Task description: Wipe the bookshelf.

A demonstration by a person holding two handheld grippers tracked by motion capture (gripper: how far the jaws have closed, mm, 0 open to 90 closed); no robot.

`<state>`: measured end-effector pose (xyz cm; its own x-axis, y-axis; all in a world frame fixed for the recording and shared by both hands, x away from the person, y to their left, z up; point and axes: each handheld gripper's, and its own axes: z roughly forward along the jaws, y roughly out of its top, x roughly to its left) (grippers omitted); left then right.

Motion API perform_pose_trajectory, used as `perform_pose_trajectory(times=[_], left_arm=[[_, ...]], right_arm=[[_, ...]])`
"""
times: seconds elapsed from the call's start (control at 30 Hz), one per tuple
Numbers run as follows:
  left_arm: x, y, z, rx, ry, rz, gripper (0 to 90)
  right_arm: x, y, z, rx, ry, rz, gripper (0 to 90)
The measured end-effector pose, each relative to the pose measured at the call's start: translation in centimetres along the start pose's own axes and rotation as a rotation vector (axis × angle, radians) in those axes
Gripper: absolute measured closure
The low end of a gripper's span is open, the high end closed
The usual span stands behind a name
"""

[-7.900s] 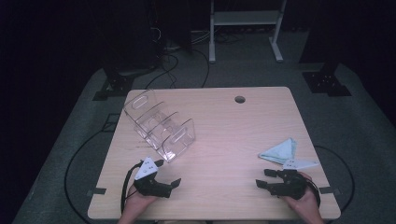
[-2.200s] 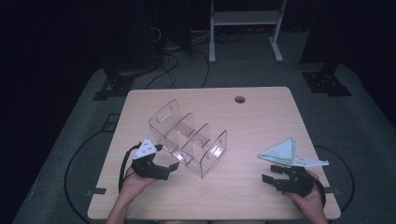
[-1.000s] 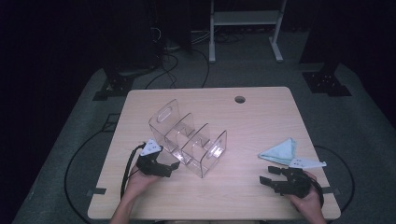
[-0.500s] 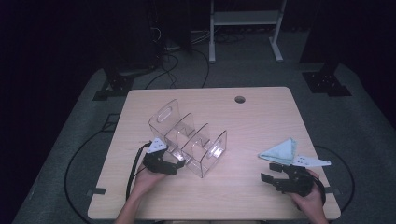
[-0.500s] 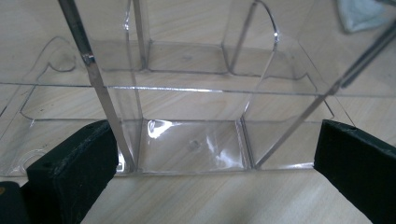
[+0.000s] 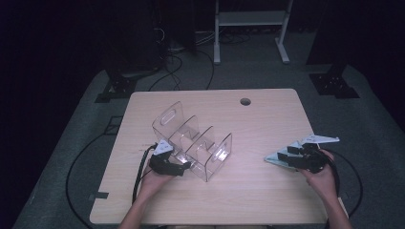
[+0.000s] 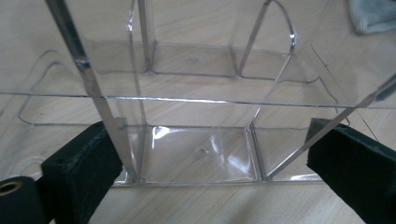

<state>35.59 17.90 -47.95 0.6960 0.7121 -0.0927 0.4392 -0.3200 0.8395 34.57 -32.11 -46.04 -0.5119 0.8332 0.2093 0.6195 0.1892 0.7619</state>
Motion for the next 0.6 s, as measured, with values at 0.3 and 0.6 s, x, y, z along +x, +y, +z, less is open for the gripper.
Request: perform_pose_trajectory(times=[0.3, 0.6], left_arm=[[-0.2, 0.0, 0.0, -0.008, 0.007, 0.006, 6.6], [-0.3, 0.1, 0.0, -0.006, 0.008, 0.011, 6.7]], right_arm=[[-0.5, -0.6, 2.5, 0.105, -0.014, -0.011, 44.1], [0.6, -0.7, 3.4, 0.141, -0.100, -0.043, 43.7]])
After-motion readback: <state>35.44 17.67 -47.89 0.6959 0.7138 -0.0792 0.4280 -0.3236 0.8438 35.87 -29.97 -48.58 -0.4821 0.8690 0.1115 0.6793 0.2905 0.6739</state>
